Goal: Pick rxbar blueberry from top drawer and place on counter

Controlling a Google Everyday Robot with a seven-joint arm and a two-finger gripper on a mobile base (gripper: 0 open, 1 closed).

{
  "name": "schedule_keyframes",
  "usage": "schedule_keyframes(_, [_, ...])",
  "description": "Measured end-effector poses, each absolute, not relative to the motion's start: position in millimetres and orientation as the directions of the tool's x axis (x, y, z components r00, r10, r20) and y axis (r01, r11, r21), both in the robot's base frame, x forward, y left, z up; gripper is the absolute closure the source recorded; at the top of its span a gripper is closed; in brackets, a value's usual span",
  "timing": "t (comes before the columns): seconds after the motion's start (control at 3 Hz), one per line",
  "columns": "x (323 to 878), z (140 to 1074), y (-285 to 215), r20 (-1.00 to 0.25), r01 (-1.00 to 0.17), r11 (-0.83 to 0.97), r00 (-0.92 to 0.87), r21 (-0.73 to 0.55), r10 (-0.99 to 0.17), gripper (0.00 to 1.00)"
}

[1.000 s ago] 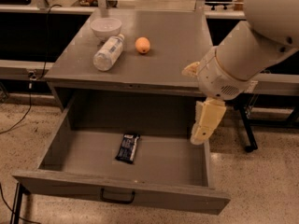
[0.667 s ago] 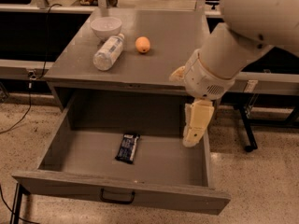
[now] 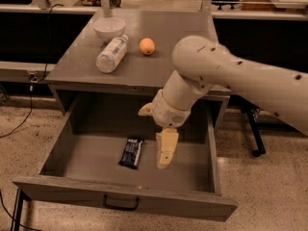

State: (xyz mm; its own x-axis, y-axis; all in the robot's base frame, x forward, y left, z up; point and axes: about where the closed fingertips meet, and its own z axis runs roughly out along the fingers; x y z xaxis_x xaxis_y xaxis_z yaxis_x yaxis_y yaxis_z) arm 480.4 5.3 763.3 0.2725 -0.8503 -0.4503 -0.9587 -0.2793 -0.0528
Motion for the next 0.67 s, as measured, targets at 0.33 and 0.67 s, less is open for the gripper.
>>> schedule_keyframes(0.33, [483.0, 754.8, 5.6, -0.457, -0.959, -0.281, 0.270, -0.046, -0.848, 0.00])
schedule_keyframes(0.67, [483.2, 748.4, 9.0, -0.404, -0.959, -0.282, 0.268, -0.025, -0.874, 0.00])
